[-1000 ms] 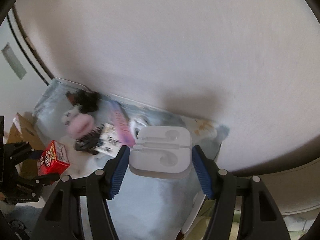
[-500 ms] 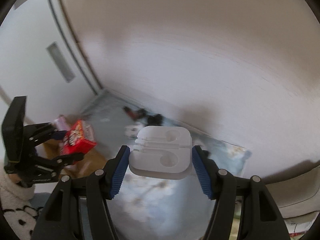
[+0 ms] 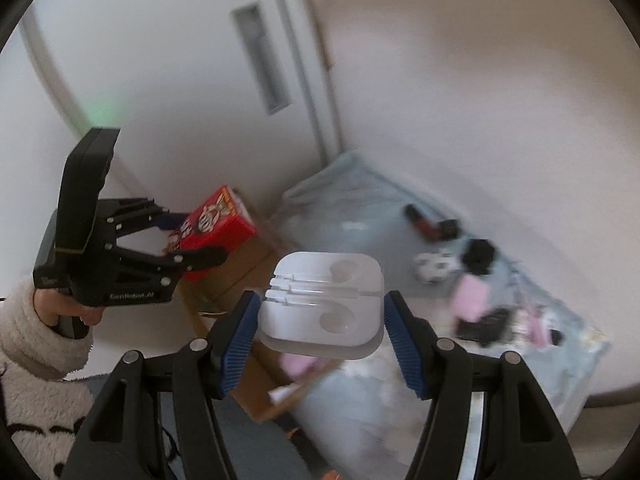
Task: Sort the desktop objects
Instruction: 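Carry both items into the cardboard box and open both tools, then grasp the white spotted sock with the left tool while the right tool grasps the tissue pack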
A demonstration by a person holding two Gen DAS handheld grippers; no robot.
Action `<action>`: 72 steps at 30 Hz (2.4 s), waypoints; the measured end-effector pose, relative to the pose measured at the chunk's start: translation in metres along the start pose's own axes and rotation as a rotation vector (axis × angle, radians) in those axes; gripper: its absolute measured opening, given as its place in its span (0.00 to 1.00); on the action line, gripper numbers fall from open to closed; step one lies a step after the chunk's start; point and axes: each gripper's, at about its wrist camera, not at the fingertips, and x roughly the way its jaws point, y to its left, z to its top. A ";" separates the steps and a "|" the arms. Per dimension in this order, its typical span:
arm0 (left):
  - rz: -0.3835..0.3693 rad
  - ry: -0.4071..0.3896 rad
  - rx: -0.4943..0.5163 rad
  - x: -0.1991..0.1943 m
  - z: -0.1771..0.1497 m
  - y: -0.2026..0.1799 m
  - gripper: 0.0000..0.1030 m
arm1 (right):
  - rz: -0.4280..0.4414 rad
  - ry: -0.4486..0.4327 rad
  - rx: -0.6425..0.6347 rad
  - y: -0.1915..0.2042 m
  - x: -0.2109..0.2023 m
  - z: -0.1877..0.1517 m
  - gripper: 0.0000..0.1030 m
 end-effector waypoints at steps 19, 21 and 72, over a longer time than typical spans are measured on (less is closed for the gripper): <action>-0.003 0.080 -0.075 0.046 -0.041 0.046 0.47 | -0.023 0.135 0.027 0.059 0.098 -0.028 0.58; -0.008 0.080 -0.068 0.047 -0.040 0.044 0.47 | -0.025 0.137 0.035 0.058 0.098 -0.027 0.58; -0.086 0.130 0.190 0.159 0.140 -0.128 1.00 | -0.240 -0.016 0.690 -0.199 -0.017 -0.082 0.81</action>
